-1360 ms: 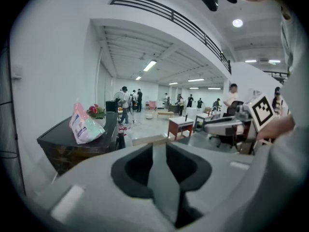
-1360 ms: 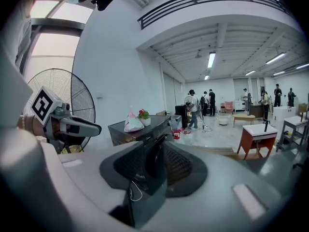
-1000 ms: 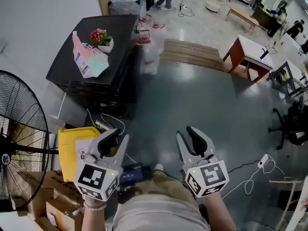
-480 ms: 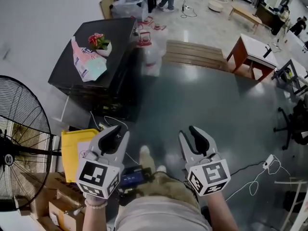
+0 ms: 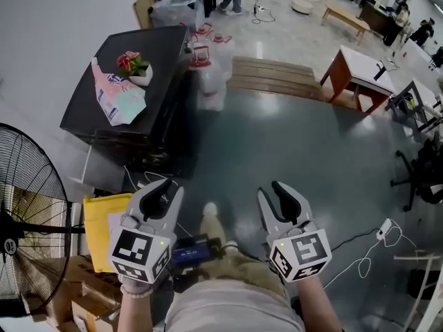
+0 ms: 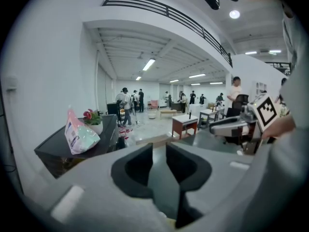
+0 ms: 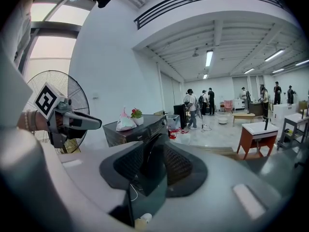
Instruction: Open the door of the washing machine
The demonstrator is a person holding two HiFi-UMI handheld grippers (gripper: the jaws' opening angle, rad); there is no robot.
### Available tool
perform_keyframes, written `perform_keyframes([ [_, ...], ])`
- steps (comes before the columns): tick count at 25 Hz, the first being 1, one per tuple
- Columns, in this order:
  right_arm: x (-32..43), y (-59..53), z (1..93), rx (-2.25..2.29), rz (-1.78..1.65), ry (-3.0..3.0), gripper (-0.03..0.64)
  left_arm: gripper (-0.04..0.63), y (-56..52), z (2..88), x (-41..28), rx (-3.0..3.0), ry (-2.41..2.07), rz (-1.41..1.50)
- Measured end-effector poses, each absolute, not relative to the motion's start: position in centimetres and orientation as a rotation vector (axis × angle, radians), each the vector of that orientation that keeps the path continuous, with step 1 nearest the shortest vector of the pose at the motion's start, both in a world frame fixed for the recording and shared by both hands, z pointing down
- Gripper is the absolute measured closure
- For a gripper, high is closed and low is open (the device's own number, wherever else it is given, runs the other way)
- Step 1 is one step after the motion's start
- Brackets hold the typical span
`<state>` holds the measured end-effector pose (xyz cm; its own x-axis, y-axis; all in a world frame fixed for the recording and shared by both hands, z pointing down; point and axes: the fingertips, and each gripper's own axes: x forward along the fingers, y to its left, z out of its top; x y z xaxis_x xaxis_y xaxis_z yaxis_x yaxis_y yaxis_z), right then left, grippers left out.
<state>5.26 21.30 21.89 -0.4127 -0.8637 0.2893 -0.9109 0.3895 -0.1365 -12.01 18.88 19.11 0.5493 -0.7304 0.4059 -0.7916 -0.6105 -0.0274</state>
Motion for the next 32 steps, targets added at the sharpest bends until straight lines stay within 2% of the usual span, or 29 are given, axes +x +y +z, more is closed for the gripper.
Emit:
perform_keyframes([
  [32,1.5,4.6,24.0,1.620,0.466,-2.358,0.503,0.517,1.1,22.8,-14.6,2.645,-1.140,0.593],
])
